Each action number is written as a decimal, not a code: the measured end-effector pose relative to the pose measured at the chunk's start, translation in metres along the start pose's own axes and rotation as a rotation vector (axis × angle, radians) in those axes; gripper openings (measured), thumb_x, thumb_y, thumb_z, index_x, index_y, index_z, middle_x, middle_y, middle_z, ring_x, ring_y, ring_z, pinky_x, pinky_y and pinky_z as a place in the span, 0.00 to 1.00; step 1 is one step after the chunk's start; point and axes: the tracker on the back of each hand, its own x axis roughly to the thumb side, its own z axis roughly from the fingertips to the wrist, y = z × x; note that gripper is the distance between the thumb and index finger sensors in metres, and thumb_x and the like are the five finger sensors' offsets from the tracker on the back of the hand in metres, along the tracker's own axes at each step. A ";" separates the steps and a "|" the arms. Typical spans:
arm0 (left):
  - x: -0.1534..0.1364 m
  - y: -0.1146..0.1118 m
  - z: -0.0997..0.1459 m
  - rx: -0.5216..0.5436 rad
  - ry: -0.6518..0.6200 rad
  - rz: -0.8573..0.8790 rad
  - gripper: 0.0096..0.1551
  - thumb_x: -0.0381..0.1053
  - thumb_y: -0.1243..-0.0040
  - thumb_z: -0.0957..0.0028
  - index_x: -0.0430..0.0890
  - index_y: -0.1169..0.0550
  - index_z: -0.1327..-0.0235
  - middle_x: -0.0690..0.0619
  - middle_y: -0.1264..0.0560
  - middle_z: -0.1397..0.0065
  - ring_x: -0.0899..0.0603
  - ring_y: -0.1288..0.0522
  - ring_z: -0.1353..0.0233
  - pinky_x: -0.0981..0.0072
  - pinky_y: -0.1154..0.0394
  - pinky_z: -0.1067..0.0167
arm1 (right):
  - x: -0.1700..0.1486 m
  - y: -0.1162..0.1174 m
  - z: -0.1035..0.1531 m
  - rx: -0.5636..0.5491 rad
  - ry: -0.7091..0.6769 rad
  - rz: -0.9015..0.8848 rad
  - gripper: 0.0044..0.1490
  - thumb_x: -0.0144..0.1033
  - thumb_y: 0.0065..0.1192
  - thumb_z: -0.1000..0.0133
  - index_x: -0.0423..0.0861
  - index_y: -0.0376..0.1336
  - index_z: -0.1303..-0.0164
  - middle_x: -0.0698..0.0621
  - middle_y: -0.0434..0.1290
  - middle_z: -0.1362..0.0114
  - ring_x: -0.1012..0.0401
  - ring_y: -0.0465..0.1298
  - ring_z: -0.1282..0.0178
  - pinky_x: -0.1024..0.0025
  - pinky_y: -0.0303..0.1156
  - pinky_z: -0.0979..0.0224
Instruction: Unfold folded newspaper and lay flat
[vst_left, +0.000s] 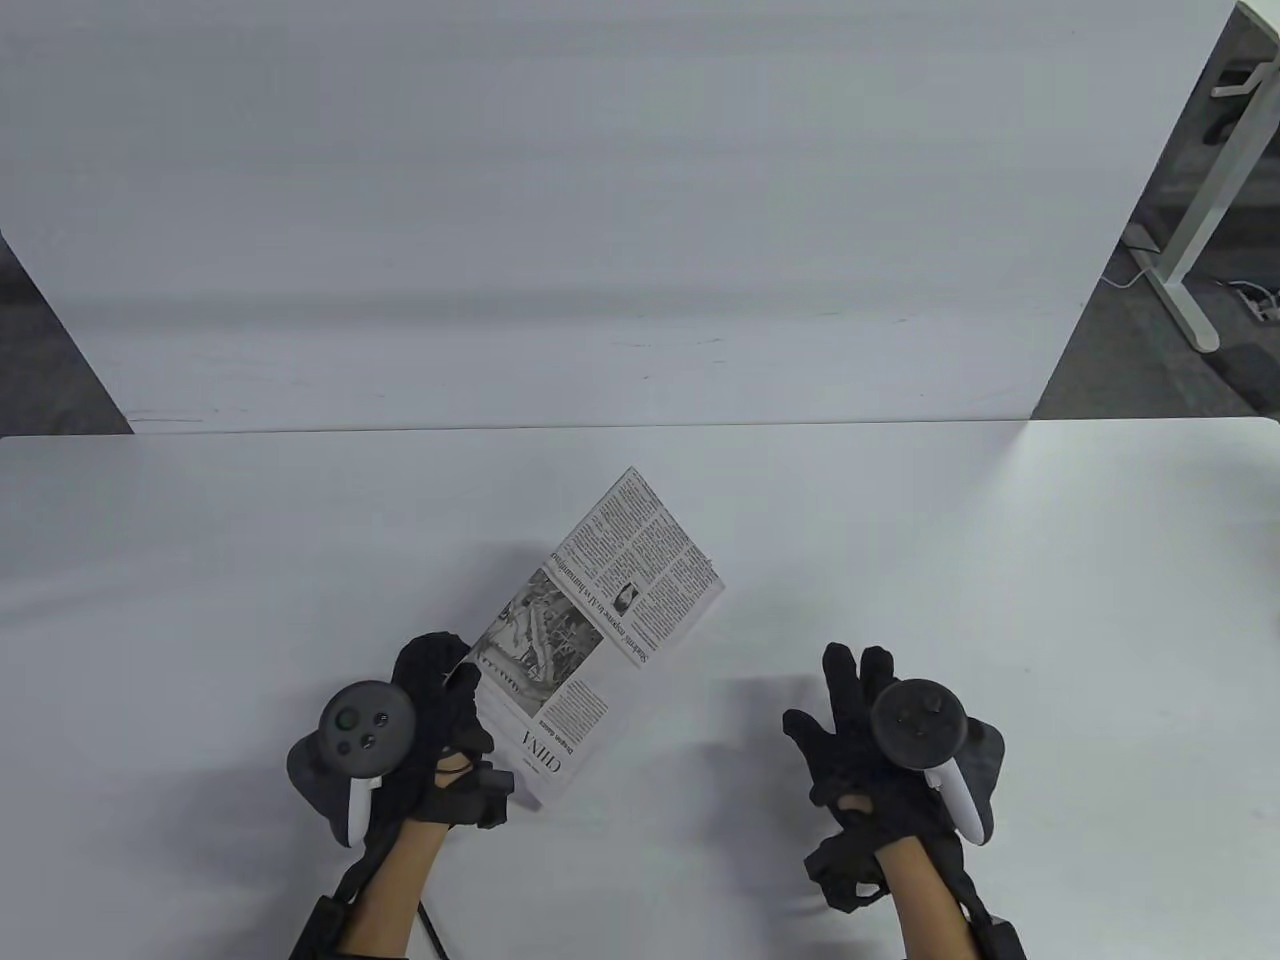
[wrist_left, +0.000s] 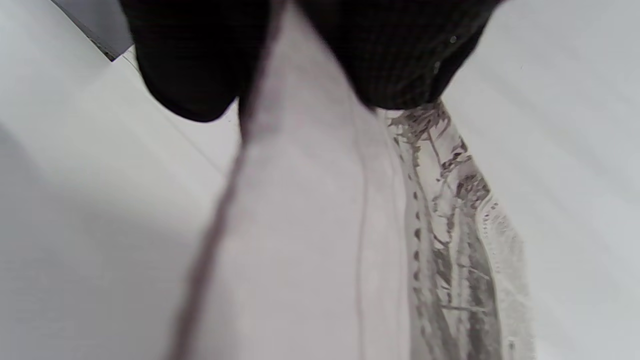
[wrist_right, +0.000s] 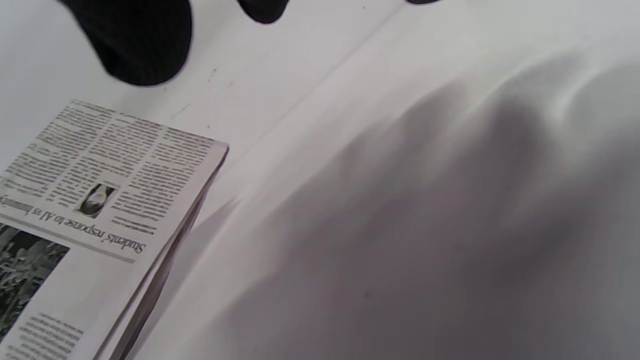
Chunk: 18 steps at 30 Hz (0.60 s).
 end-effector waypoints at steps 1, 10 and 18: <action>-0.001 0.000 0.002 0.012 -0.004 0.028 0.20 0.43 0.32 0.54 0.48 0.25 0.49 0.48 0.23 0.35 0.48 0.10 0.55 0.47 0.20 0.40 | -0.001 0.000 0.000 -0.002 0.004 -0.008 0.54 0.57 0.61 0.47 0.49 0.43 0.18 0.32 0.36 0.14 0.26 0.42 0.19 0.20 0.47 0.31; 0.025 -0.004 0.017 0.068 -0.149 0.284 0.20 0.43 0.31 0.55 0.47 0.24 0.49 0.47 0.22 0.35 0.50 0.09 0.55 0.49 0.18 0.40 | -0.007 0.001 -0.001 0.111 0.022 -0.379 0.66 0.65 0.58 0.47 0.43 0.28 0.20 0.31 0.33 0.14 0.26 0.36 0.20 0.22 0.45 0.29; 0.045 -0.019 0.026 -0.115 -0.184 0.662 0.21 0.41 0.31 0.55 0.46 0.23 0.49 0.45 0.22 0.35 0.49 0.08 0.54 0.47 0.19 0.40 | 0.005 0.022 -0.003 0.387 -0.223 -1.019 0.71 0.65 0.68 0.49 0.43 0.30 0.18 0.34 0.34 0.12 0.26 0.36 0.18 0.22 0.46 0.27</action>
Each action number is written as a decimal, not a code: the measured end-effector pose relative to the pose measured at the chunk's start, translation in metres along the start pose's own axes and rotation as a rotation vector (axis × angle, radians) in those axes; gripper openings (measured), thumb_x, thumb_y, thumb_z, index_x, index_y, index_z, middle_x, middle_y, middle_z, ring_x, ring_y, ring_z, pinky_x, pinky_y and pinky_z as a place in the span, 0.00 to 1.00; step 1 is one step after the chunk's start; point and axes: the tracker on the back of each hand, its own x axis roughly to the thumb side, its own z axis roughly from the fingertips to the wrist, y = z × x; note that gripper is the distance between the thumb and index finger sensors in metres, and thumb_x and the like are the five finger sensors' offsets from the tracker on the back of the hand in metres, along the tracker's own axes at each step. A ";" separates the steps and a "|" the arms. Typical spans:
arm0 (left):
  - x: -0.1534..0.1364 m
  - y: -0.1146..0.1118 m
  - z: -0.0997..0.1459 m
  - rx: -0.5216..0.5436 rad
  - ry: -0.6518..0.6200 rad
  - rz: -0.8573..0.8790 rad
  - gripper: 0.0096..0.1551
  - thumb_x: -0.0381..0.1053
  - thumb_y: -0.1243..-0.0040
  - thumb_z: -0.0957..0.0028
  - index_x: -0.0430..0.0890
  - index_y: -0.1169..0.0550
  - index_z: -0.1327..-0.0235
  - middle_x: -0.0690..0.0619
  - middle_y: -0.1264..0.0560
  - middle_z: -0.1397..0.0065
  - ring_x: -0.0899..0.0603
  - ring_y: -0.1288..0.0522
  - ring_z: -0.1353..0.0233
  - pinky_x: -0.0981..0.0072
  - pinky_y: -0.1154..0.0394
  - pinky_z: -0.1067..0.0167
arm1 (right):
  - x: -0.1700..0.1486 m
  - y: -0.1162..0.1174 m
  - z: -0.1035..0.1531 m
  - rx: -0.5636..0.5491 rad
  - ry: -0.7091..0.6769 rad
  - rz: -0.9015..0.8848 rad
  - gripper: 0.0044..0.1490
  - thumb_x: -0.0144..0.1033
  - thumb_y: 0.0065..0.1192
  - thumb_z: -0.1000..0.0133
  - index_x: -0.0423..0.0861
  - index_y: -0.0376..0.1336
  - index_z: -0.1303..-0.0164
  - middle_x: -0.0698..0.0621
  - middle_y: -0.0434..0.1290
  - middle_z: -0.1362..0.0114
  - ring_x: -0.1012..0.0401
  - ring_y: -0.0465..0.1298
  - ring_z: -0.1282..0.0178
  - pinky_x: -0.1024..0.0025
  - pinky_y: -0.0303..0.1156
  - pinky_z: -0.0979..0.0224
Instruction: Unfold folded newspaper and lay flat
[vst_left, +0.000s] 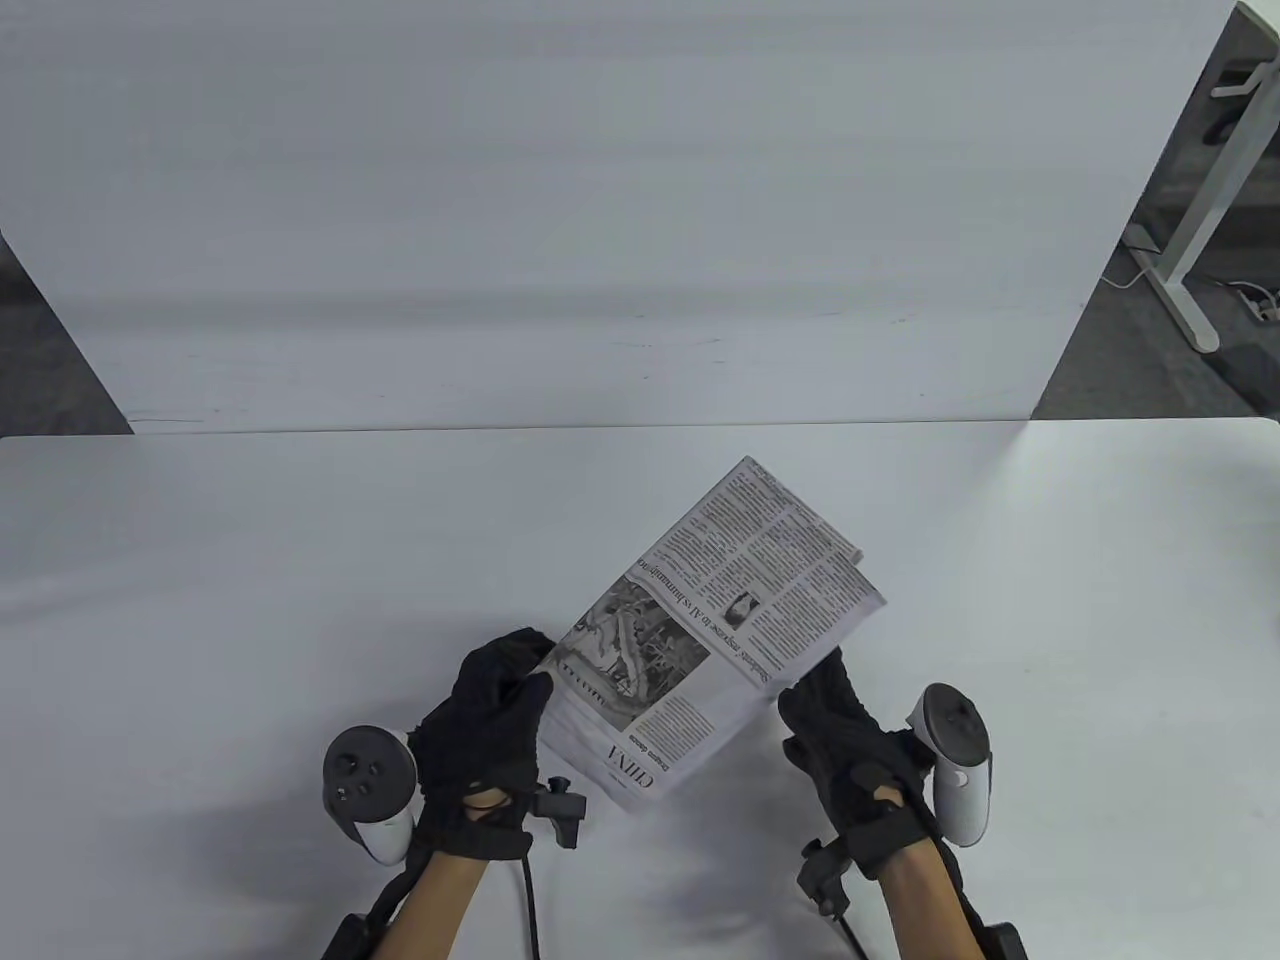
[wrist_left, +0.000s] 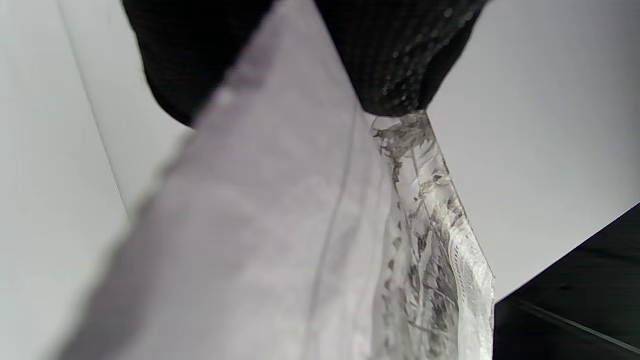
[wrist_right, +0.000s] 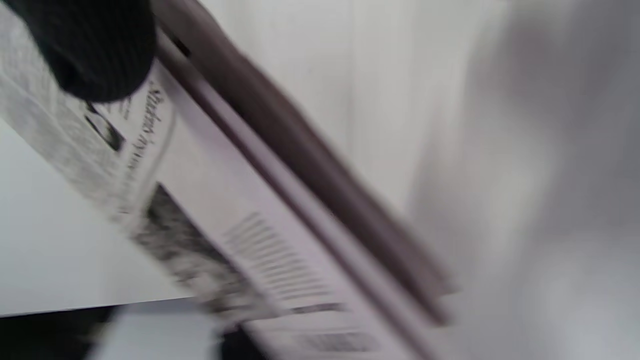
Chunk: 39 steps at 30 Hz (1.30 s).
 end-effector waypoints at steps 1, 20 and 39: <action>-0.002 -0.002 0.000 -0.031 0.014 0.019 0.21 0.42 0.31 0.55 0.46 0.23 0.48 0.45 0.22 0.35 0.49 0.08 0.54 0.47 0.19 0.40 | 0.000 0.004 -0.001 0.037 -0.026 -0.087 0.68 0.63 0.69 0.49 0.44 0.35 0.17 0.35 0.40 0.11 0.27 0.40 0.17 0.22 0.49 0.27; 0.040 -0.056 0.024 -0.377 -0.209 -0.262 0.45 0.63 0.34 0.53 0.52 0.35 0.23 0.43 0.36 0.18 0.28 0.29 0.22 0.29 0.38 0.29 | 0.054 0.077 0.038 -0.462 -0.438 0.750 0.32 0.41 0.65 0.45 0.53 0.64 0.29 0.47 0.75 0.23 0.42 0.78 0.27 0.39 0.72 0.29; 0.035 -0.061 0.029 -0.362 -0.114 0.002 0.30 0.51 0.41 0.47 0.47 0.25 0.29 0.37 0.29 0.25 0.32 0.18 0.31 0.42 0.23 0.36 | 0.039 0.085 0.024 -0.154 -0.386 0.551 0.49 0.45 0.76 0.52 0.48 0.55 0.22 0.42 0.67 0.17 0.35 0.73 0.24 0.30 0.63 0.26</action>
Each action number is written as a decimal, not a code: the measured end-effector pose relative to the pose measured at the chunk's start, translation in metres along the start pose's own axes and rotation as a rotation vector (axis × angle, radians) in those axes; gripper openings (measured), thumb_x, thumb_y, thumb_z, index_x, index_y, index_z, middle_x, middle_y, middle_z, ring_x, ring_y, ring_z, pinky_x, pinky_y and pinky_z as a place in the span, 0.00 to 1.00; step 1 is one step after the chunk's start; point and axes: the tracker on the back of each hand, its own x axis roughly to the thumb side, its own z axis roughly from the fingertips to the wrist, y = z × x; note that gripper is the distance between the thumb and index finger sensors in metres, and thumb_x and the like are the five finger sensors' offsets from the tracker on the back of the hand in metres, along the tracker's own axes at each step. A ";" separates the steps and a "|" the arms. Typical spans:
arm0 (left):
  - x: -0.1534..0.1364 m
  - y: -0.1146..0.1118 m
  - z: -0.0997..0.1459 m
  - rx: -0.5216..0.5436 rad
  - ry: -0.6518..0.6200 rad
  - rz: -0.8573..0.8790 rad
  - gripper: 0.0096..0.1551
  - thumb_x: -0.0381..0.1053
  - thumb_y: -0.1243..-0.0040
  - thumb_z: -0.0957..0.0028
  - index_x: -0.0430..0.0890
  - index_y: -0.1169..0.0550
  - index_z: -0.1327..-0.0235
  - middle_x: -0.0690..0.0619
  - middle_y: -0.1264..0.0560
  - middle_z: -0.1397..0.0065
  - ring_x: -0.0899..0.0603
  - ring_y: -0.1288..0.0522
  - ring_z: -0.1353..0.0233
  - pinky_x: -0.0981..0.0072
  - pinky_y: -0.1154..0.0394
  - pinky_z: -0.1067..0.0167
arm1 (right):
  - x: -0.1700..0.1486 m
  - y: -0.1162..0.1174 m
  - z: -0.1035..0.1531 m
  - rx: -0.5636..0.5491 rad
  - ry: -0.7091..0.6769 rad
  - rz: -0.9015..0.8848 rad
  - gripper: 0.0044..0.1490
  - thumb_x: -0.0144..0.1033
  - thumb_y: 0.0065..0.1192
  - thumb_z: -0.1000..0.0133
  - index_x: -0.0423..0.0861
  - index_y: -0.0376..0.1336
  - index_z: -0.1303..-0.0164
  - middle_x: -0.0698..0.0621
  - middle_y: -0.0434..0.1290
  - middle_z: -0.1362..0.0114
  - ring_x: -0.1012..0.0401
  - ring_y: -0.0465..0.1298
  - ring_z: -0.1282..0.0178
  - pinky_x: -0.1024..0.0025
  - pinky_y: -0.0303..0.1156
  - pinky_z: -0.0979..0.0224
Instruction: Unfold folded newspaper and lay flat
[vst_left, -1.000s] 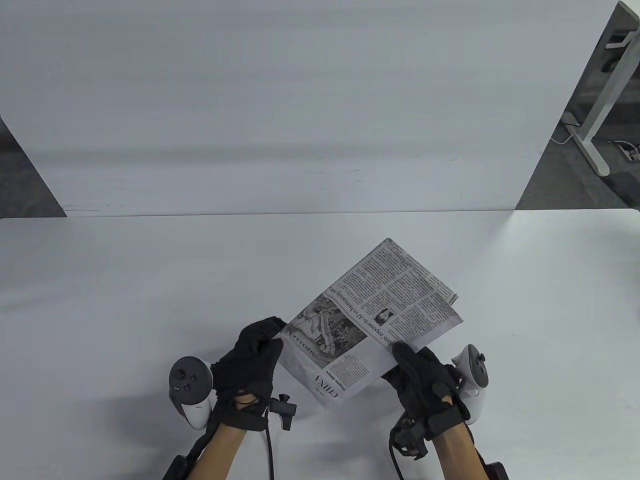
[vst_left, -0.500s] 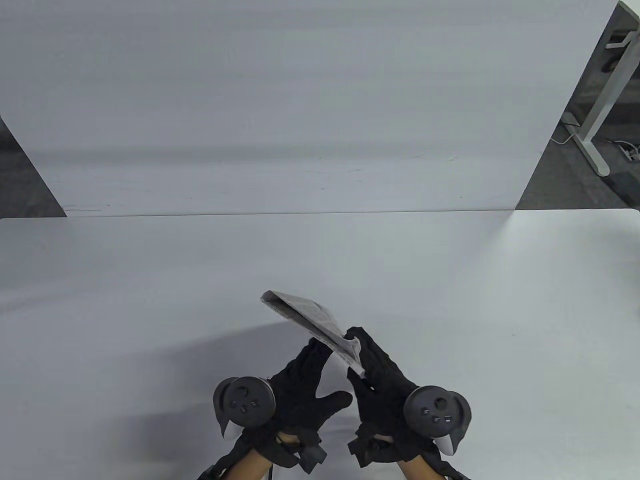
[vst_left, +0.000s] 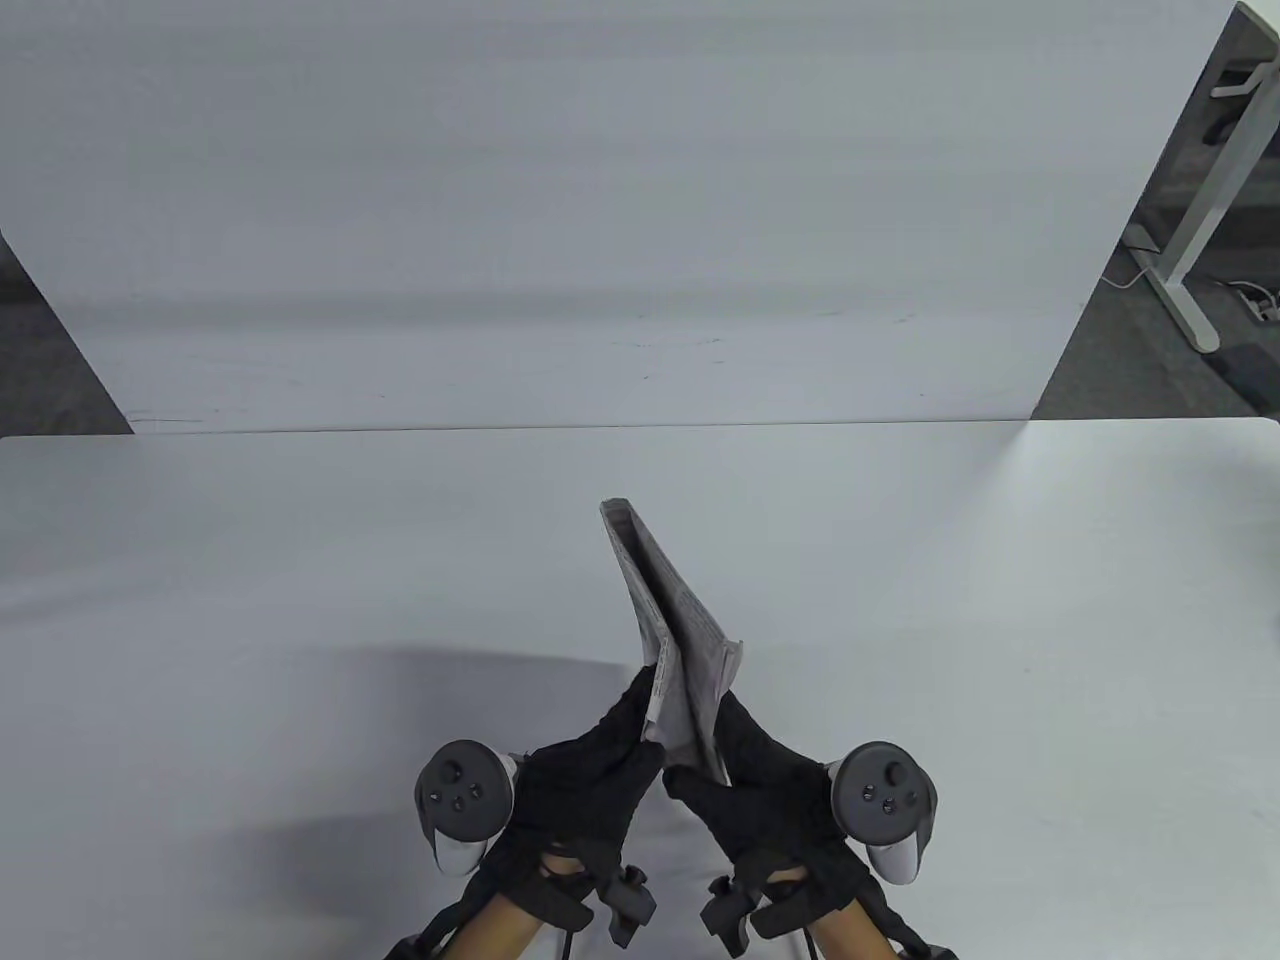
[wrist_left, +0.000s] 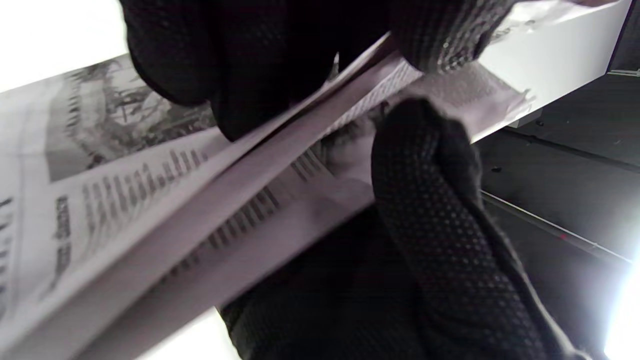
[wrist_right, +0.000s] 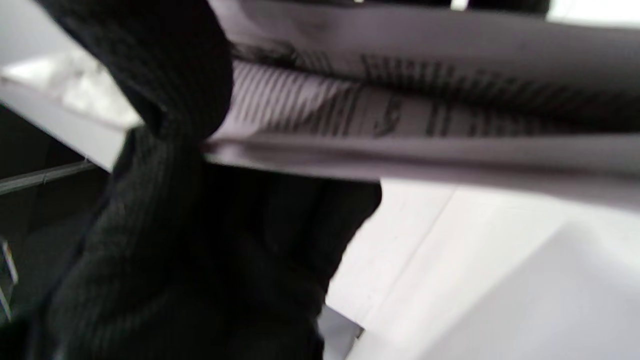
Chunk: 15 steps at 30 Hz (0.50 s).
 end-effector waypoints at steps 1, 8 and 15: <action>0.000 0.001 0.000 0.011 0.001 0.002 0.29 0.50 0.41 0.47 0.47 0.24 0.31 0.37 0.27 0.26 0.34 0.16 0.33 0.44 0.22 0.37 | -0.001 -0.003 0.000 -0.050 0.016 -0.009 0.45 0.43 0.75 0.51 0.47 0.58 0.24 0.43 0.71 0.20 0.36 0.76 0.27 0.32 0.65 0.27; -0.008 0.027 -0.005 0.099 0.070 -0.005 0.24 0.48 0.39 0.48 0.45 0.17 0.39 0.38 0.18 0.36 0.36 0.09 0.45 0.45 0.19 0.45 | -0.005 -0.030 0.001 -0.276 0.102 0.071 0.27 0.36 0.73 0.50 0.45 0.73 0.40 0.44 0.86 0.39 0.45 0.88 0.46 0.41 0.74 0.33; -0.034 0.096 0.001 0.354 0.237 -0.123 0.22 0.49 0.37 0.49 0.46 0.15 0.44 0.40 0.15 0.39 0.36 0.09 0.49 0.44 0.19 0.47 | -0.019 -0.083 0.005 -0.481 0.211 0.094 0.26 0.35 0.73 0.50 0.45 0.74 0.40 0.44 0.86 0.40 0.45 0.88 0.47 0.42 0.74 0.33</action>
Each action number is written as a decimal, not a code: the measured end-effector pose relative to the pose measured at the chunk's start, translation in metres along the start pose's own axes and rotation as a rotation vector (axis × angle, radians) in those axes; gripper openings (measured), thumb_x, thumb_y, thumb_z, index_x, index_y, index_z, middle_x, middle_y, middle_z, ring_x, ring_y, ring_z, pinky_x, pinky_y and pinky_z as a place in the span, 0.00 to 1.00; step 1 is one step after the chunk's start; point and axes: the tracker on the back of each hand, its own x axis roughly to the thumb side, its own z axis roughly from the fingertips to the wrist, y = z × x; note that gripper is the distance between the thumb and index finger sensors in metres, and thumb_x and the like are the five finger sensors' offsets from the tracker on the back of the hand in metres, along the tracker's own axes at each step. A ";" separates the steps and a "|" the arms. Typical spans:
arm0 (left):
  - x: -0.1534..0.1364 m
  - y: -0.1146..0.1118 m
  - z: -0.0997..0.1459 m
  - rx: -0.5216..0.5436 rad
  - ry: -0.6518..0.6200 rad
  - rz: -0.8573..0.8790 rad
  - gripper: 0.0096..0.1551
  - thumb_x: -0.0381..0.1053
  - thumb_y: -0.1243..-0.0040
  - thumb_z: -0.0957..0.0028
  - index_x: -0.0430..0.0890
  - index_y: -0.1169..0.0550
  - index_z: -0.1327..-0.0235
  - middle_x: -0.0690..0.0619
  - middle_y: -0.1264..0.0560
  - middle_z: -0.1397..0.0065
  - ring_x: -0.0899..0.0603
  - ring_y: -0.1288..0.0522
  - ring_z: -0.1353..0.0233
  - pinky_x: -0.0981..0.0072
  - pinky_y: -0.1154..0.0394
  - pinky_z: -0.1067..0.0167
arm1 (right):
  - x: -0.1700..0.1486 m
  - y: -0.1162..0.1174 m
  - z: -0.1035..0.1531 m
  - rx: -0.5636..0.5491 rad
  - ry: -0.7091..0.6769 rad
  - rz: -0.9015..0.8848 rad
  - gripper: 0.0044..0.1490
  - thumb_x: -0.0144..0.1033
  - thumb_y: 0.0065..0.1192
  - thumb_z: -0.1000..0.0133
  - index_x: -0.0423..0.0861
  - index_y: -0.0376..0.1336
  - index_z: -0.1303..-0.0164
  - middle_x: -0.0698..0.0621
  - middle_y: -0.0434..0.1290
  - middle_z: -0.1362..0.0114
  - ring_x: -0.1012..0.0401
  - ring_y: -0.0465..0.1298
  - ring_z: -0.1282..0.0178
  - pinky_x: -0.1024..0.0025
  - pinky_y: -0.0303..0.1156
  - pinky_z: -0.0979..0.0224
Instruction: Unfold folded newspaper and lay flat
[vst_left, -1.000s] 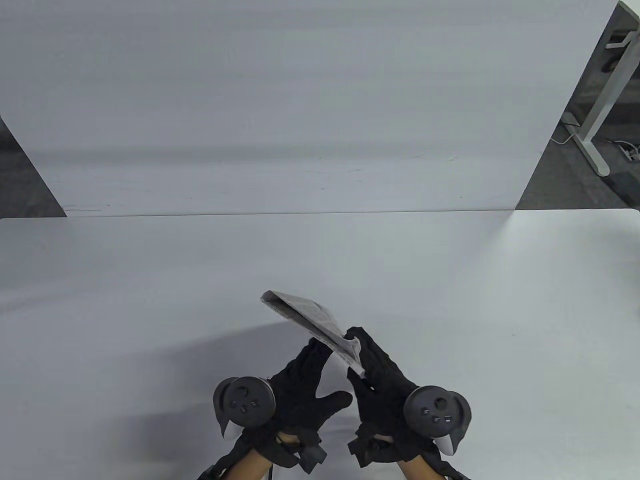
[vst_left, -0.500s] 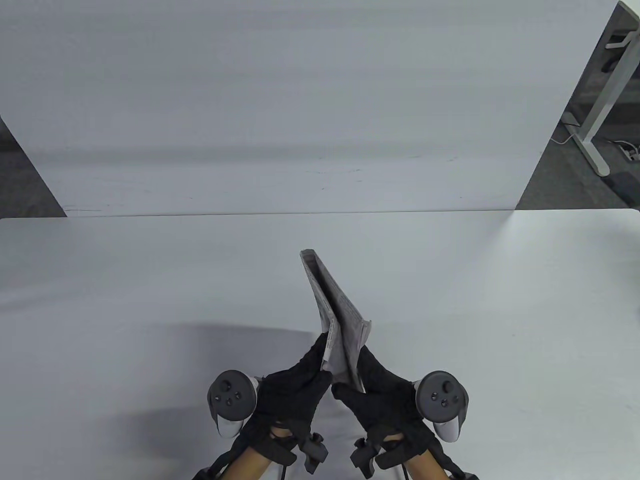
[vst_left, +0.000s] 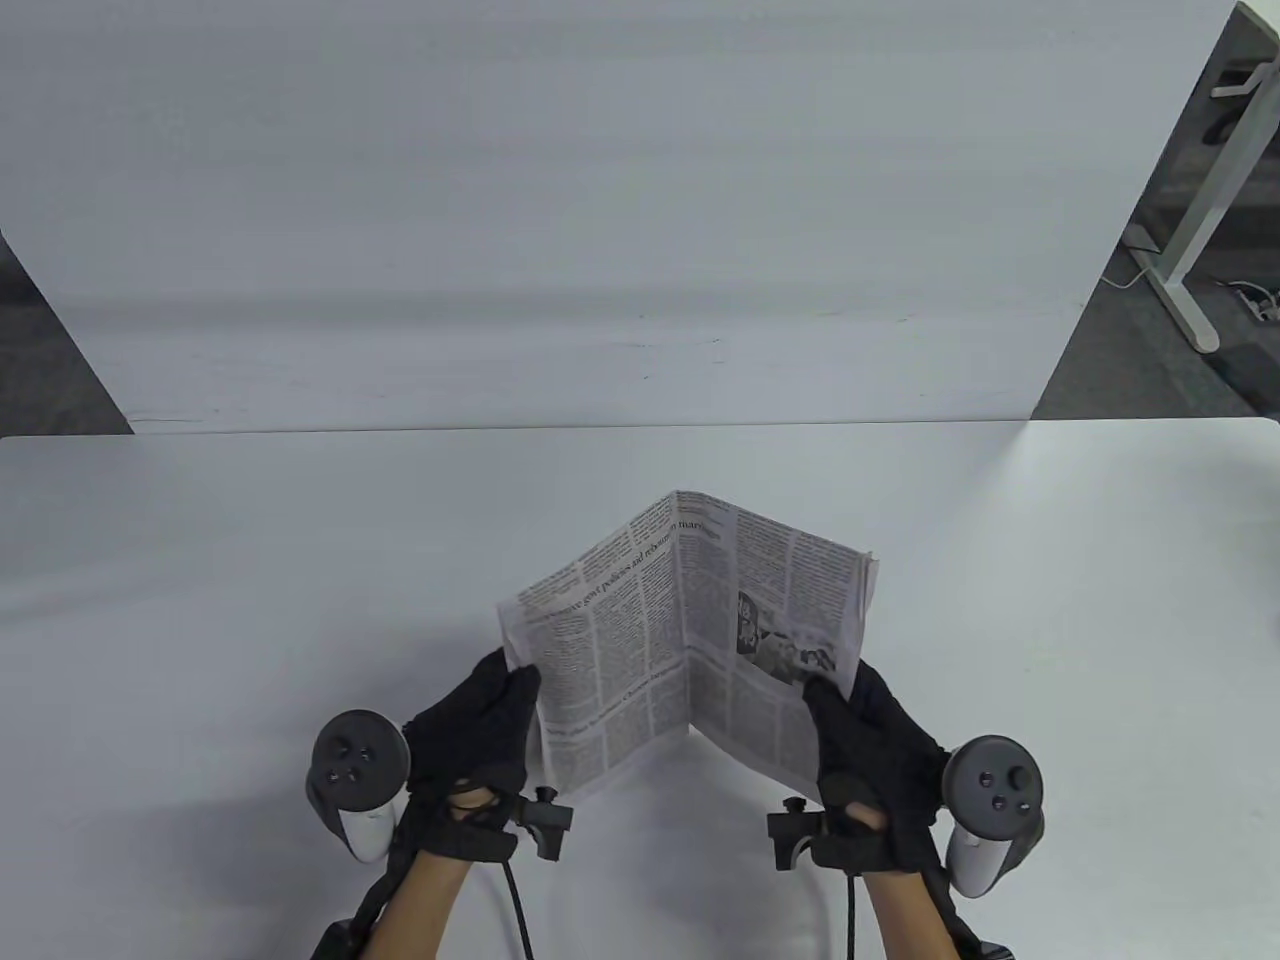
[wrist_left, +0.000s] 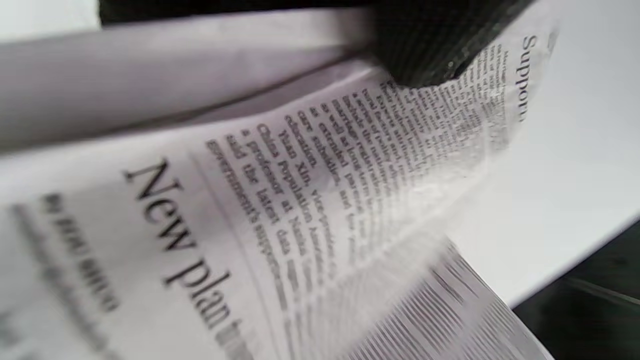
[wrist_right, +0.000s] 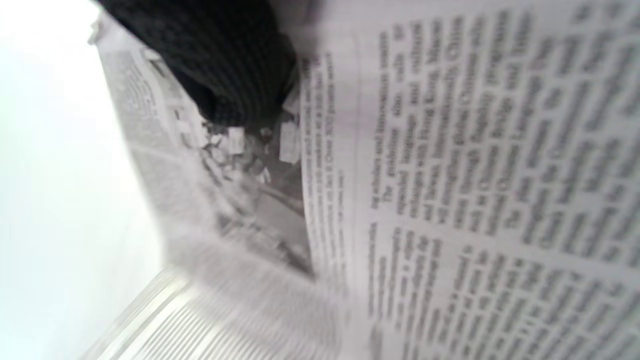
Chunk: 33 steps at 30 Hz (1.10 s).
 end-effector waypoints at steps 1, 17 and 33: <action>-0.007 0.006 -0.003 0.016 0.033 0.007 0.22 0.48 0.36 0.49 0.45 0.15 0.45 0.40 0.14 0.41 0.37 0.09 0.51 0.44 0.19 0.48 | -0.005 -0.005 -0.003 -0.021 0.018 0.020 0.26 0.35 0.74 0.50 0.45 0.75 0.41 0.44 0.87 0.41 0.45 0.88 0.48 0.42 0.75 0.34; 0.005 0.036 0.000 0.196 -0.062 -0.316 0.45 0.56 0.34 0.48 0.49 0.42 0.21 0.42 0.44 0.16 0.22 0.38 0.20 0.30 0.43 0.27 | 0.009 -0.001 0.001 0.032 -0.083 0.060 0.23 0.33 0.74 0.52 0.51 0.77 0.46 0.46 0.89 0.44 0.46 0.89 0.53 0.43 0.76 0.35; 0.093 0.013 0.020 0.096 -0.484 -0.612 0.36 0.58 0.36 0.48 0.51 0.29 0.25 0.44 0.25 0.25 0.26 0.29 0.22 0.27 0.43 0.26 | 0.054 0.034 0.031 0.262 -0.333 0.059 0.23 0.33 0.74 0.52 0.52 0.78 0.46 0.47 0.89 0.44 0.46 0.89 0.52 0.43 0.75 0.34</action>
